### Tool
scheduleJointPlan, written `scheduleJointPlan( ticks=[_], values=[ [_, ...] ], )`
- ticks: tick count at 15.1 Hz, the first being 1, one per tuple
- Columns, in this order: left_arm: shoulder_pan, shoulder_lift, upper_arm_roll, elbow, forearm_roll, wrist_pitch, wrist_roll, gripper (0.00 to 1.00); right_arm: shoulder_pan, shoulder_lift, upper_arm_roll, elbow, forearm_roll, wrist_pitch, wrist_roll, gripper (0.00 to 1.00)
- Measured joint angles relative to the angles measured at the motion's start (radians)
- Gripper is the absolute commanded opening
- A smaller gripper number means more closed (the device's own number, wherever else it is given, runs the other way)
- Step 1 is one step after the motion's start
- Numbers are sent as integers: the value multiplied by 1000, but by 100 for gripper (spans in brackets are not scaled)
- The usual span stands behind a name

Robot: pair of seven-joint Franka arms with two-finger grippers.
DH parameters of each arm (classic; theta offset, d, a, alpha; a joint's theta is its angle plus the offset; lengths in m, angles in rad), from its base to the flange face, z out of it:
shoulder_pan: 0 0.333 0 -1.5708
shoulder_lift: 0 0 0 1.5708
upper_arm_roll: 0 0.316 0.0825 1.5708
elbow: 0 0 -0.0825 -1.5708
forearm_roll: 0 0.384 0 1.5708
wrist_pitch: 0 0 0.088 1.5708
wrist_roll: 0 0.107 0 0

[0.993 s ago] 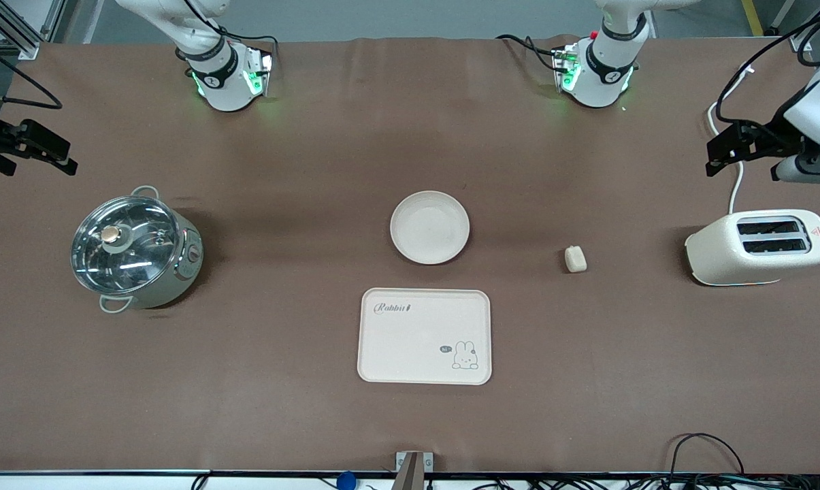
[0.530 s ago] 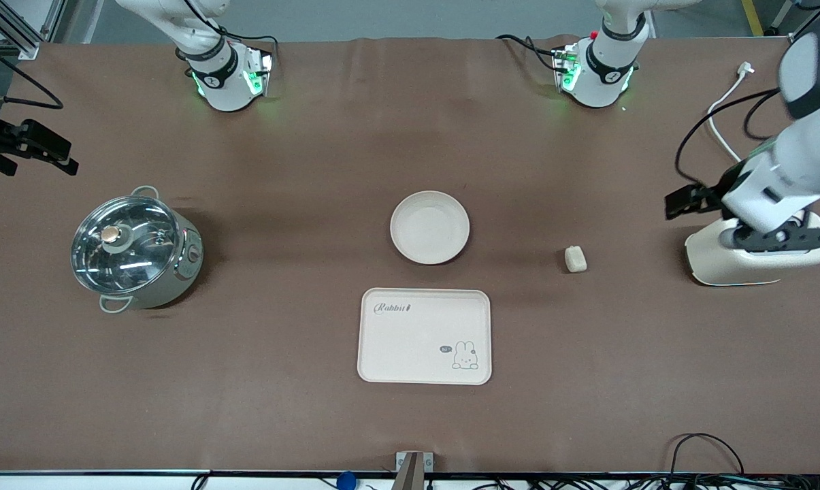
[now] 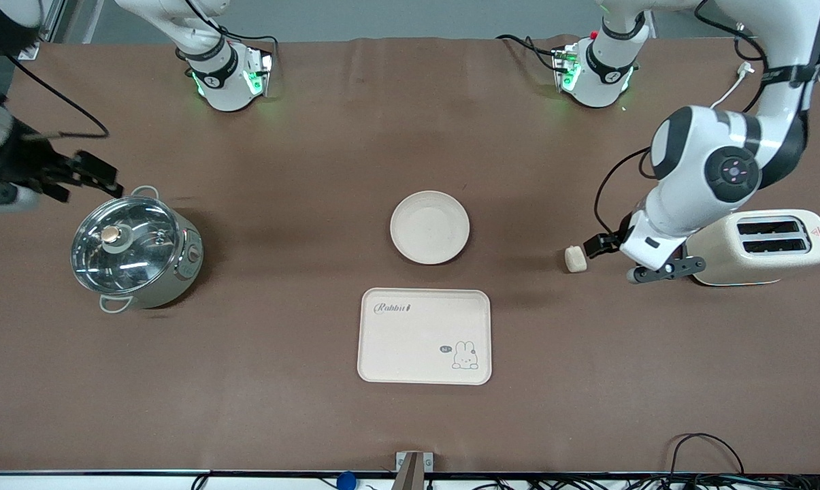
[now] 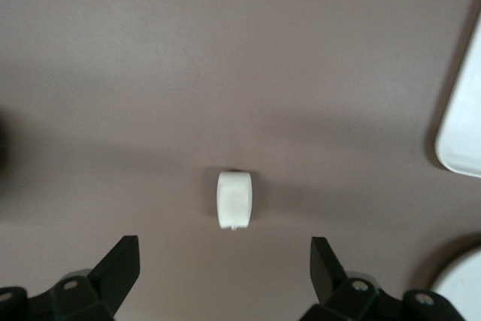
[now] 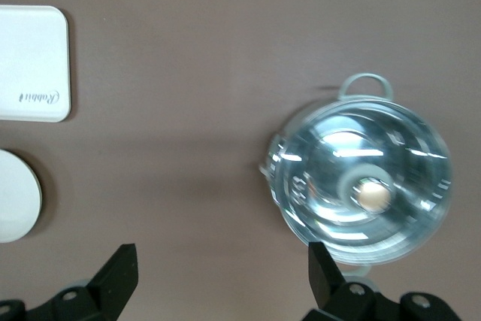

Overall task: Place bun in plate and plate on tray
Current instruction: 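Grasp the cream bun with the left gripper while the right gripper reaches the plate, then lower the bun onto the plate while the right gripper grips the rim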

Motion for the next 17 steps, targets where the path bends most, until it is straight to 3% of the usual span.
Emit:
scheduleJointPlan(
  ticks=[5, 7, 10, 14, 17],
  values=[
    [8, 94, 4, -174, 0, 334, -25, 95, 73, 123, 1, -77, 8, 187, 96, 100],
    [9, 148, 5, -183, 0, 398, -38, 82, 124, 166, 2, -77, 10, 249, 176, 100],
    [9, 202, 4, -182, 0, 422, -44, 55, 206, 220, 4, -77, 25, 315, 323, 100],
    [1, 219, -7, -175, 0, 423, -92, 30, 275, 312, 5, -79, 177, 412, 391, 100],
    [-56, 213, -40, -153, 0, 405, -260, 27, 346, 358, 5, -79, 212, 480, 405, 100]
  ],
)
